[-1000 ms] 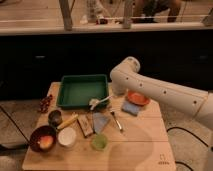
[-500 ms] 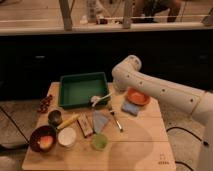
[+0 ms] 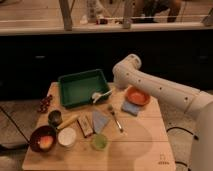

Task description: Wipe tray with brush

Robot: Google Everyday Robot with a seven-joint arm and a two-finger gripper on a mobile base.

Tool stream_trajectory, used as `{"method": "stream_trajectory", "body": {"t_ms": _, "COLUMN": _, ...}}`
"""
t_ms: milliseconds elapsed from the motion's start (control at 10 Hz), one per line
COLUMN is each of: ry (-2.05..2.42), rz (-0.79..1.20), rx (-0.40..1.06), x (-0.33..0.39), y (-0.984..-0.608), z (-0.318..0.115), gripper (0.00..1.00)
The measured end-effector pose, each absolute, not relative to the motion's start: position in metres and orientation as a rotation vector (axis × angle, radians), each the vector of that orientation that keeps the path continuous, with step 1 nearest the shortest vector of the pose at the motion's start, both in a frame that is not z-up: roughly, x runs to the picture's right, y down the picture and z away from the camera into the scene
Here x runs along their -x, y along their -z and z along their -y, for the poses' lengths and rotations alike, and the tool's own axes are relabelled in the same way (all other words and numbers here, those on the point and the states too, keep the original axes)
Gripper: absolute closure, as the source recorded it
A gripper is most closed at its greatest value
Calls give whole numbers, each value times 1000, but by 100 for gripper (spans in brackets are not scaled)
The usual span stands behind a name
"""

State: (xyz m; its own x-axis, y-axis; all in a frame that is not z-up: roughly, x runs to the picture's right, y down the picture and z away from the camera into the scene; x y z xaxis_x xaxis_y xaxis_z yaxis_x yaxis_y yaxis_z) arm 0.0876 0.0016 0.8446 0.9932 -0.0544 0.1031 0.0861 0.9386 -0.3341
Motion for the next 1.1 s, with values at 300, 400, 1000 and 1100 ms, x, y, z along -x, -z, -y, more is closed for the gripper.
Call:
{"method": "stream_trajectory", "body": {"t_ms": 300, "ry": 84, "rz": 127, "rx": 327, "x": -82, "y": -838, "z": -2, "gripper": 100}}
{"method": "stream_trajectory", "body": {"t_ms": 400, "ry": 91, "rz": 155, "rx": 323, "x": -77, "y": -824, "z": 1, "gripper": 100}}
{"method": "stream_trajectory", "body": {"t_ms": 1000, "ry": 147, "rz": 230, "rx": 276, "x": -59, "y": -785, "z": 13, "gripper": 100}}
{"method": "stream_trajectory", "body": {"t_ms": 1100, "ry": 146, "rz": 233, "rx": 269, "x": -56, "y": -785, "z": 17, "gripper": 100}}
